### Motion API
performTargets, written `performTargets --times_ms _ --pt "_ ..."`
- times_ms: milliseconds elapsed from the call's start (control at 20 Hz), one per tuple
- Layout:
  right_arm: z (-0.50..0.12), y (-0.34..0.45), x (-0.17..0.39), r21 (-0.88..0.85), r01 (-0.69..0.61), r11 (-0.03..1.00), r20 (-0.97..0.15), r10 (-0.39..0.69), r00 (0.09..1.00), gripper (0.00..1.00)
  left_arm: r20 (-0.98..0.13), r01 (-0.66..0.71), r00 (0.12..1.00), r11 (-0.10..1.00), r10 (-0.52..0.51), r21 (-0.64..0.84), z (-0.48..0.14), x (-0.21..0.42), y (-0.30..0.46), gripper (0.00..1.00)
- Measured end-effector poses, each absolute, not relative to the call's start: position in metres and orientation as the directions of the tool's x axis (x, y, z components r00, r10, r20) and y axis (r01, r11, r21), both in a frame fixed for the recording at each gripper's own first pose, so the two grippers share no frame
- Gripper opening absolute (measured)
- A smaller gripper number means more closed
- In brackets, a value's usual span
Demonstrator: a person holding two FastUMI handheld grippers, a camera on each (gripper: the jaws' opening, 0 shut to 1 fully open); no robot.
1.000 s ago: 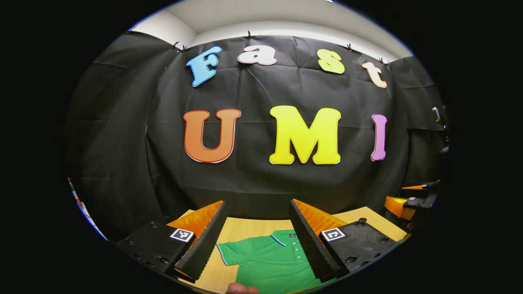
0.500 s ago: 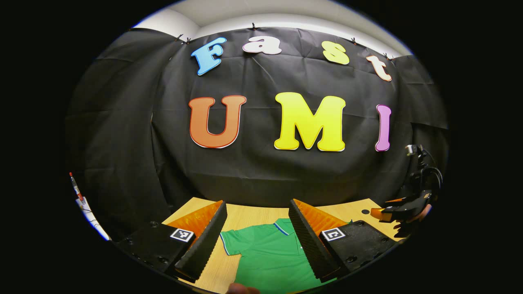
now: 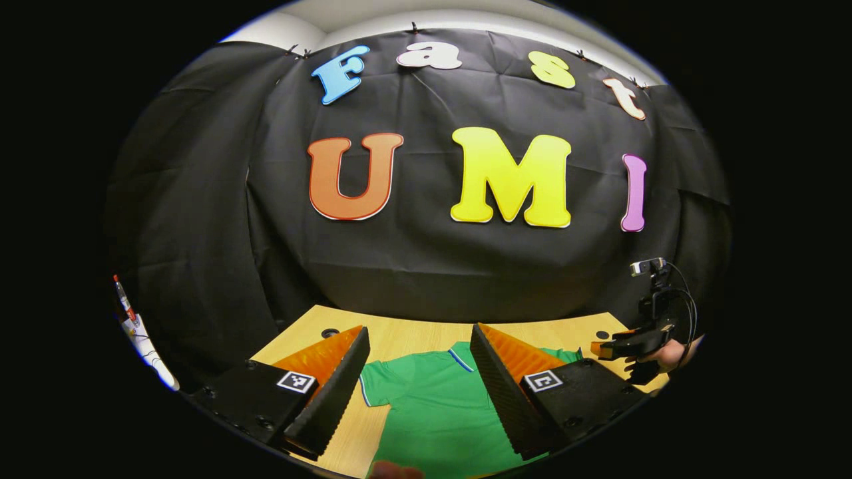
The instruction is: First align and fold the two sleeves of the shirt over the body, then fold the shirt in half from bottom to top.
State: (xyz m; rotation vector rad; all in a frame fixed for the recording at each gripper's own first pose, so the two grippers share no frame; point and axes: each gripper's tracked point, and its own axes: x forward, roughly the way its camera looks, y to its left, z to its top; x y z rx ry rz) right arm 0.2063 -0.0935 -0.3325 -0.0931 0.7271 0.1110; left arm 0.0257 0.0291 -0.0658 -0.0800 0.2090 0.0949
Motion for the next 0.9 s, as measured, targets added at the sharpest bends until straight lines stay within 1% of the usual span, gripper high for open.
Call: performTargets --times_ms 50,100,250,300,350,450,500,550,700,750,850,900 --pt "-0.342 -0.094 0.208 -0.043 -0.137 0.990 -0.680 0.072 0.729 0.83 -0.214 -0.100 0.973 0.992 0.083 -0.072 -0.067 0.027 0.027 0.98" --pt "-0.352 -0.097 0.211 -0.039 -0.135 0.990 -0.692 0.070 0.718 0.87 -0.220 -0.099 0.972 0.992 0.081 -0.074 -0.070 0.029 0.025 0.98" --pt "-0.375 -0.100 0.219 -0.026 -0.125 0.992 -0.718 0.068 0.693 0.87 -0.248 -0.100 0.966 0.992 0.079 -0.073 -0.079 0.032 0.021 0.98" --pt "-0.382 -0.100 0.222 -0.022 -0.120 0.992 -0.727 0.067 0.684 0.84 -0.254 -0.102 0.964 0.992 0.081 -0.071 -0.081 0.032 0.020 0.98" --pt "-0.387 -0.100 0.223 -0.017 -0.118 0.993 -0.733 0.068 0.677 0.84 -0.254 -0.103 0.964 0.992 0.082 -0.069 -0.081 0.033 0.019 0.98" --pt "-0.394 -0.101 0.228 -0.014 -0.116 0.993 -0.739 0.068 0.671 0.80 -0.253 -0.102 0.964 0.993 0.085 -0.057 -0.080 0.034 0.020 0.98" --pt "-0.398 -0.099 0.226 -0.006 -0.117 0.993 -0.745 0.074 0.663 0.71 -0.253 -0.102 0.964 0.993 0.085 -0.054 -0.080 0.035 0.019 0.98" --pt "-0.402 -0.099 0.226 0.000 -0.116 0.993 -0.753 0.076 0.654 0.70 -0.254 -0.102 0.963 0.993 0.086 -0.053 -0.080 0.035 0.019 0.98" --pt "-0.411 -0.100 0.227 0.016 -0.097 0.995 -0.768 0.075 0.637 0.57 -0.254 -0.108 0.963 0.993 0.094 -0.040 -0.081 0.037 0.020 0.98" --pt "-0.415 -0.099 0.227 0.018 -0.096 0.995 -0.771 0.075 0.633 0.57 -0.253 -0.110 0.963 0.993 0.098 -0.035 -0.081 0.037 0.020 0.98" --pt "-0.417 -0.103 0.229 0.006 -0.090 0.996 -0.773 0.062 0.631 0.46 -0.249 -0.110 0.963 0.994 0.100 -0.027 -0.081 0.037 0.021 0.98" --pt "-0.418 -0.103 0.230 0.004 -0.089 0.996 -0.775 0.059 0.629 0.46 -0.249 -0.110 0.963 0.994 0.100 -0.025 -0.080 0.037 0.021 0.98"
